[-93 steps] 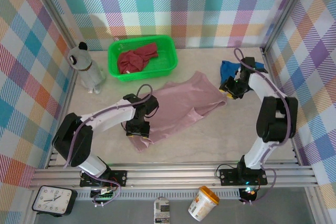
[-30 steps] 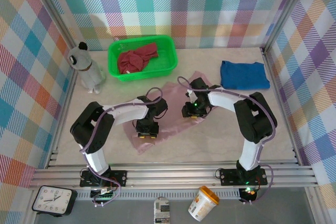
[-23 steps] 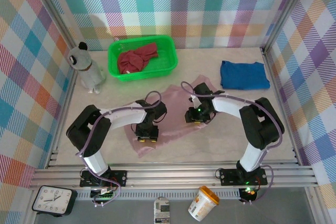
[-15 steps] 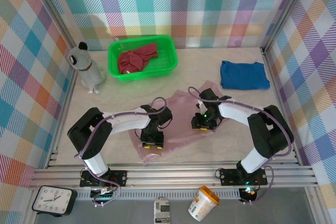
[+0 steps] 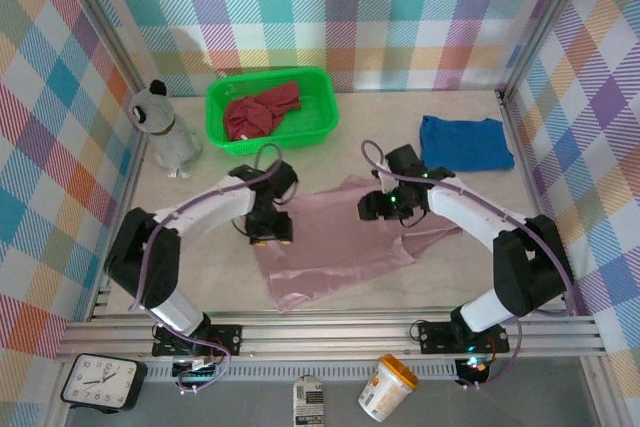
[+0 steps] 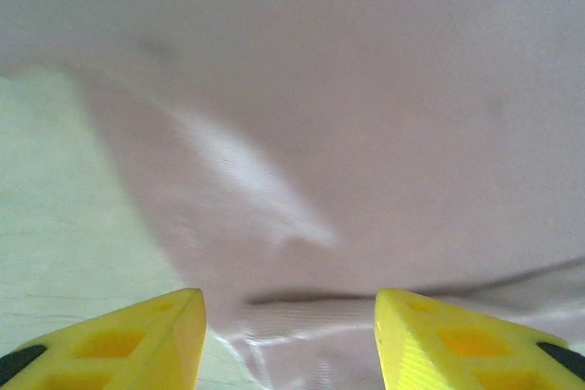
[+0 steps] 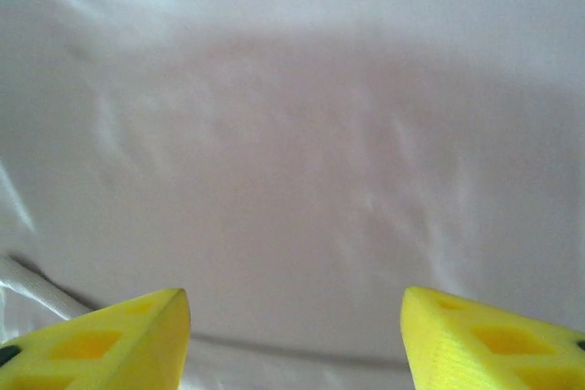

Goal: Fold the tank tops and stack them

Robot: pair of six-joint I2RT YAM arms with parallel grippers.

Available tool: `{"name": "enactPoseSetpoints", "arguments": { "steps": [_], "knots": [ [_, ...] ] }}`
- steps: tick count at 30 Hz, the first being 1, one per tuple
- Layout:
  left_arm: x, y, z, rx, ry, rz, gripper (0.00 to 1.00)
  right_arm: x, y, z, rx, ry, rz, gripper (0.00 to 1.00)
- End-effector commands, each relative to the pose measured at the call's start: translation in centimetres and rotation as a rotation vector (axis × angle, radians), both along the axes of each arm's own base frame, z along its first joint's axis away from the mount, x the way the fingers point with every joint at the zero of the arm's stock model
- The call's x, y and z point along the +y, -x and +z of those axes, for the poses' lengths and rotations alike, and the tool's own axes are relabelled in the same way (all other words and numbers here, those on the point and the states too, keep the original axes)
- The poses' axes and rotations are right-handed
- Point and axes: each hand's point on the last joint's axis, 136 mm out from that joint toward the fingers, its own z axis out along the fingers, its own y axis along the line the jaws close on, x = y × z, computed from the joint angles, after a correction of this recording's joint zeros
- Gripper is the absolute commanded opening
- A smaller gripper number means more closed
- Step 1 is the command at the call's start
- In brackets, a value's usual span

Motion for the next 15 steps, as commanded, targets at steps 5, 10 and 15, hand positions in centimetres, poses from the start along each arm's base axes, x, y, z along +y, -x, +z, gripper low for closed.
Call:
{"name": "enactPoseSetpoints", "arguments": {
  "steps": [5, 10, 15],
  "knots": [
    [6.8, -3.9, 0.2, -0.105, 0.017, 0.185, 0.51, 2.8, -8.2, 2.4, -0.231, -0.049, 0.133, 0.63],
    [9.4, -6.0, -1.8, -0.121, 0.039, 0.301, 0.51, 4.4, -10.6, 0.7, -0.232, -0.029, 0.242, 0.6],
    [10.0, -7.1, -3.6, -0.118, 0.067, 0.352, 0.51, 4.8, -11.7, -1.1, -0.248, 0.03, 0.353, 0.58]
  ]
}}
